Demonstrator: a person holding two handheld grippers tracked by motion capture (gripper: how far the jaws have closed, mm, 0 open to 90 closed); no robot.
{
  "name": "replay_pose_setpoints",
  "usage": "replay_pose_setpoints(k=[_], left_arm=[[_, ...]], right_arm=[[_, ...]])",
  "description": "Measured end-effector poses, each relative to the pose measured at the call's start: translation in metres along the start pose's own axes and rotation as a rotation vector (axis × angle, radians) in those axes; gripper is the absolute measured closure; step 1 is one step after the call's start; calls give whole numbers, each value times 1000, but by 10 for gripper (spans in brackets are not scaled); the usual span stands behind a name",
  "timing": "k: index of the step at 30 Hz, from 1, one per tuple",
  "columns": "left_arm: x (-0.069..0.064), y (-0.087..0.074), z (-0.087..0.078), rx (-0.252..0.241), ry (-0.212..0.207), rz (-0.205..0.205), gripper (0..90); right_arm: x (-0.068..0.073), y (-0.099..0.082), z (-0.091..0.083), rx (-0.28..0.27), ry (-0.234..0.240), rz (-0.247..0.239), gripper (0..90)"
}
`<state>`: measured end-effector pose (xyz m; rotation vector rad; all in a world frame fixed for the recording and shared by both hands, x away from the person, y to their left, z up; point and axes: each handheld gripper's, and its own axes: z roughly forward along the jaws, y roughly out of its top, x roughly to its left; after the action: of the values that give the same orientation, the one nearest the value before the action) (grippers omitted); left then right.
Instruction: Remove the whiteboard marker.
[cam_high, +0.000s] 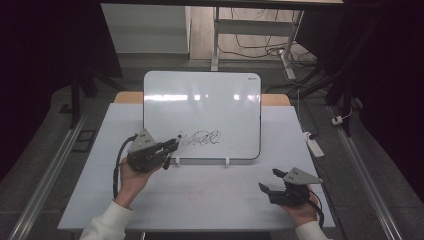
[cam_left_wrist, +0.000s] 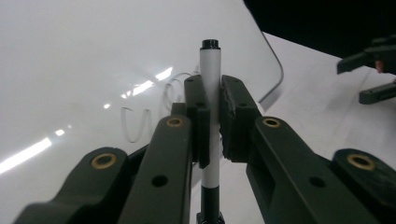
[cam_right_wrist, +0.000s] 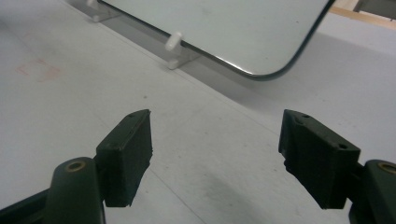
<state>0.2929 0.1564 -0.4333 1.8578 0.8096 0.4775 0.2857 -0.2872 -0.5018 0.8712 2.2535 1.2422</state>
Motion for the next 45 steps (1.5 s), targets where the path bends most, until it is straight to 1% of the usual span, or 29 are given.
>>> replay_pose_setpoints(k=[1, 2, 3, 4, 7, 11, 15, 16, 17, 19, 22, 26, 27, 28, 29, 32, 34, 37, 39, 41, 45], left_arm=[[-3, -1, 3, 5, -10, 5, 817], [-3, -1, 3, 5, -10, 5, 816], [-10, -2, 10, 19, -26, 16, 816], [-13, -3, 13, 20, -40, 17, 816], [-23, -3, 22, 22, -78, 19, 816], [-40, 0, 34, 19, -120, 39, 816], [-54, 3, 43, 18, -148, 67, 816], [-54, 3, 43, 18, -148, 67, 816], [-59, 4, 47, 20, -159, 76, 816], [-63, 4, 50, 19, -169, 77, 816], [-68, 5, 55, 20, -177, 84, 816], [-73, 6, 60, 13, -187, 79, 816], [-75, 7, 63, 11, -192, 79, 816], [-76, 8, 64, 9, -194, 79, 816], [-80, 9, 68, 8, -198, 83, 816], [-84, 10, 71, 6, -205, 83, 816], [-86, 10, 73, 9, -204, 88, 816], [-89, 9, 74, 8, -200, 94, 816], [-90, 9, 74, 10, -198, 101, 816], [-91, 9, 75, 8, -199, 99, 816], [-94, 8, 77, 8, -192, 106, 816]], right_arm=[[1, 1, 0, -3, 8, 3, 255], [2, 1, 1, -8, 15, 3, 255], [3, 1, 2, -15, 24, 5, 255], [5, 2, 3, -21, 38, 12, 258], [10, 4, 6, -33, 87, 41, 261], [20, 13, 12, -40, 162, 88, 272], [32, 24, 21, -29, 213, 108, 278], [32, 24, 21, -29, 213, 108, 278], [38, 29, 26, -23, 233, 115, 280], [43, 33, 31, -16, 249, 115, 280], [51, 40, 39, -13, 265, 98, 278], [63, 51, 50, -8, 296, 87, 286], [63, 51, 50, -8, 296, 87, 286], [68, 57, 56, -2, 312, 89, 300], [70, 59, 59, -1, 318, 89, 310], [76, 66, 65, 6, 318, 87, 355], [78, 70, 67, 12, 325, 106, 401], [79, 73, 72, 29, 355, 144, 475], [79, 72, 75, 44, 369, 155, 523], [79, 72, 77, 55, 393, 177, 559], [78, 72, 80, 74, 417, 219, 615]])
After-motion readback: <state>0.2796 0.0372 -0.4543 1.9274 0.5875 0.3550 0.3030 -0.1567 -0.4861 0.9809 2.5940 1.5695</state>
